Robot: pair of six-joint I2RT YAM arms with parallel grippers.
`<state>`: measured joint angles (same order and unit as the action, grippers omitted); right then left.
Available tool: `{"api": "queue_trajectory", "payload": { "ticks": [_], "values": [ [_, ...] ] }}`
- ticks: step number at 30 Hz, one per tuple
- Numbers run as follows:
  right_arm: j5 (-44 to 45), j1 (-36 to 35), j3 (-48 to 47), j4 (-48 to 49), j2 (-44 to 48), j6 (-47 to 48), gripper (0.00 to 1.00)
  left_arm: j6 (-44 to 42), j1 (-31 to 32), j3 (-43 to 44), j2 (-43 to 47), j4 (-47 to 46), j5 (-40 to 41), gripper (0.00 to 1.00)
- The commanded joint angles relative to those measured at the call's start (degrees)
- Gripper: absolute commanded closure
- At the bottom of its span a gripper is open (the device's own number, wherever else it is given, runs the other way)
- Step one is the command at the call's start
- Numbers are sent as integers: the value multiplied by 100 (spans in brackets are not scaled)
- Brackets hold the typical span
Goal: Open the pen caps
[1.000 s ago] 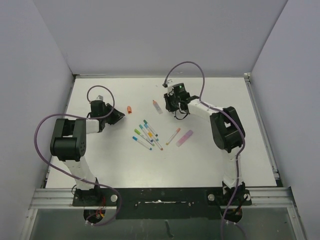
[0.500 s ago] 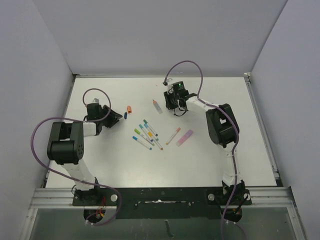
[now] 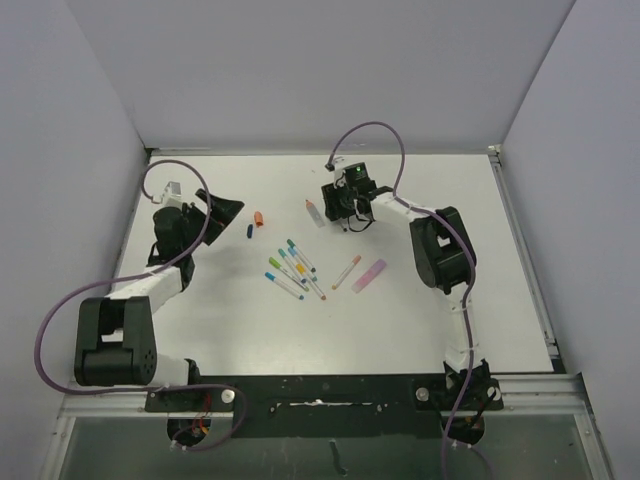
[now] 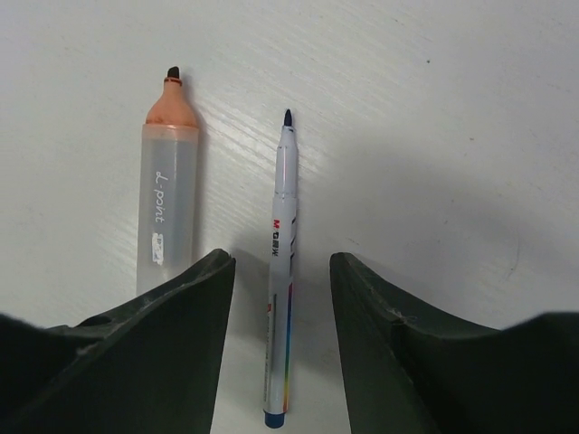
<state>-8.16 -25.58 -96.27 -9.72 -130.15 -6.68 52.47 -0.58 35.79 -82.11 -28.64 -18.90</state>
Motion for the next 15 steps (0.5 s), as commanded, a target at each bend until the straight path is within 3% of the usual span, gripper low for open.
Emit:
{"api": "queue_trajectory", "payload": {
  "ticks": [1,3,8,15],
  "values": [
    [-52,12,56,383,345,-71,50,81,-31,-106,403,-585,-80,2],
    [-55,16,261,524,626,-68,42,186,-38,-183,391,-731,-76,2],
    [-181,-89,633,411,1379,60,35,236,-32,-89,211,-645,-235,2],
    [62,-801,1276,-74,2074,332,25,127,-12,60,51,-395,-326,2]
  ]
}}
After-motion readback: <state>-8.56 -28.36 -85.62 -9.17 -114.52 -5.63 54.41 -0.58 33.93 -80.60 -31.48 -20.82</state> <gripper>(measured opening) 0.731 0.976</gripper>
